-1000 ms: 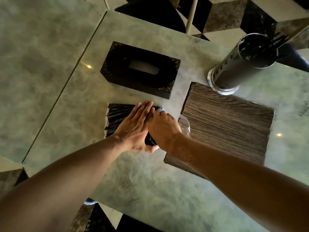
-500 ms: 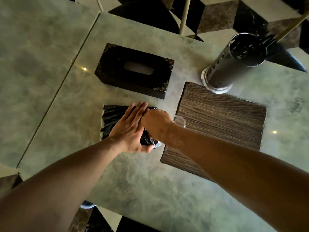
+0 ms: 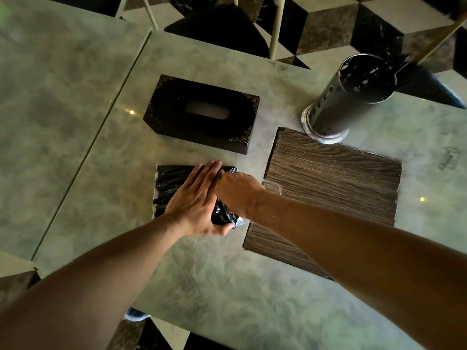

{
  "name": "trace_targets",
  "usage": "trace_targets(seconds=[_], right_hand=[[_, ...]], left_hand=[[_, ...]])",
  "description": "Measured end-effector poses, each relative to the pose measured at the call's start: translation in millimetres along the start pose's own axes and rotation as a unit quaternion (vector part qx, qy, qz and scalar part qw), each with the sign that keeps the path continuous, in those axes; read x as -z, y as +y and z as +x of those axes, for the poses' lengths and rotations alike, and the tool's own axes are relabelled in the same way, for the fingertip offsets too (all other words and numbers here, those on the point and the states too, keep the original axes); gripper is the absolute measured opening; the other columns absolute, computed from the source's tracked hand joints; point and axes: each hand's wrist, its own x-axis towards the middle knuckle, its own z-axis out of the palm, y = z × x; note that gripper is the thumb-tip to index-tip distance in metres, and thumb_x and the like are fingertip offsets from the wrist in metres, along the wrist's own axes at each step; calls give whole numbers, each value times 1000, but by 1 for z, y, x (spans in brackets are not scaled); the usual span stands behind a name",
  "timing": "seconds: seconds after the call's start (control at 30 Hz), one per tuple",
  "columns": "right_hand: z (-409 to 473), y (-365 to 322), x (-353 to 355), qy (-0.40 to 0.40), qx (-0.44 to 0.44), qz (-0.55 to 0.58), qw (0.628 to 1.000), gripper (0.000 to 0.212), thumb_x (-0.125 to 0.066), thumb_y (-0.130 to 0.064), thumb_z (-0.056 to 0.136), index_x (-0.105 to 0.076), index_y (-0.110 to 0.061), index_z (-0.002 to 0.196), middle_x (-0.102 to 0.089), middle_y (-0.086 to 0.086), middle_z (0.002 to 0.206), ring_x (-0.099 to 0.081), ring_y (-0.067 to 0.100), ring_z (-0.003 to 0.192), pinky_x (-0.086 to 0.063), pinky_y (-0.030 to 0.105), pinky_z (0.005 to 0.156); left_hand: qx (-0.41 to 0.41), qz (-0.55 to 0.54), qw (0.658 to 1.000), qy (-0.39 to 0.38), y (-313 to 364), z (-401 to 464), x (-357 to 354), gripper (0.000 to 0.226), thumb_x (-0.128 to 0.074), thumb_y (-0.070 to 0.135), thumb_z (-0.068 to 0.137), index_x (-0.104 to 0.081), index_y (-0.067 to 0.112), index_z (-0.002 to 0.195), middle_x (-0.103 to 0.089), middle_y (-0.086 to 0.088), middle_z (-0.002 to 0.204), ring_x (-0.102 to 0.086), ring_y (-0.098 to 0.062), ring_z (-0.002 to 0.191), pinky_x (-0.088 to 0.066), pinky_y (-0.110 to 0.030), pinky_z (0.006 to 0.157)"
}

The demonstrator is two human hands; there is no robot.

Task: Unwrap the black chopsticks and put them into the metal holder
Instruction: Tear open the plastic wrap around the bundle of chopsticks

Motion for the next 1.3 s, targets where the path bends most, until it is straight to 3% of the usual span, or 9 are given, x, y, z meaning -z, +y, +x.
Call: trace_targets(seconds=[0.13,0.23,0.37,0.6,0.87,1.03,1.3], right_hand=[[1,3,3,-10,4,27,1000,32,-69,-16,87,-62,0,114,-66,12,106,-66,27,94,-56,38,78],[-3,5,2,-6,-2,22,1000,21,-60,-6,91,-63,0,111,-66,12,103,-67,27,92,-55,37,76],[-3,-2,-1,-6,-13,-10,1000,28,-51,3,91,-59,3,118,-65,16,111,-66,31,98,-55,40,74],[3,1,-6,3,-9,-14,1000,36,-64,-13,89,-57,1,122,-65,15,114,-67,29,96,-54,38,69],[-9,6,-13,16,21,14,1000,35,-39,0,97,-45,9,130,-57,21,117,-63,31,100,-53,39,75],[-23,6,-10,-3,-2,27,1000,31,-44,0,96,-50,2,127,-55,18,114,-61,29,98,-51,36,73],[-38,13,-8,-12,-20,0,1000,27,-39,-3,98,-52,1,122,-57,15,108,-64,26,93,-40,31,62]], left_hand=[[7,-3,1000,-7,0,0,1,124,-52,82,68,-33,-9,151,-23,-28,164,-14,-37,156,-14,-48,128],[2,1,1000,-3,-1,-1,1,124,-52,82,70,-32,-9,151,-24,-29,164,-16,-38,156,-17,-49,127],[-3,2,1000,3,1,-2,1,123,-55,79,68,-34,-10,150,-28,-29,162,-20,-39,154,-22,-51,126],[-3,9,1000,4,-1,-1,3,121,-54,78,69,-36,-10,150,-30,-28,162,-23,-38,154,-22,-50,126],[-14,14,1000,0,-2,-1,3,119,-53,79,73,-37,-13,147,-34,-32,159,-27,-41,152,-26,-53,123],[-16,23,1000,-3,-1,-2,2,120,-46,81,77,-35,-15,147,-32,-33,159,-26,-42,152,-27,-53,123],[-26,39,999,-6,-1,-2,5,124,-54,81,75,-31,-18,148,-30,-35,159,-26,-44,151,-27,-54,123]])
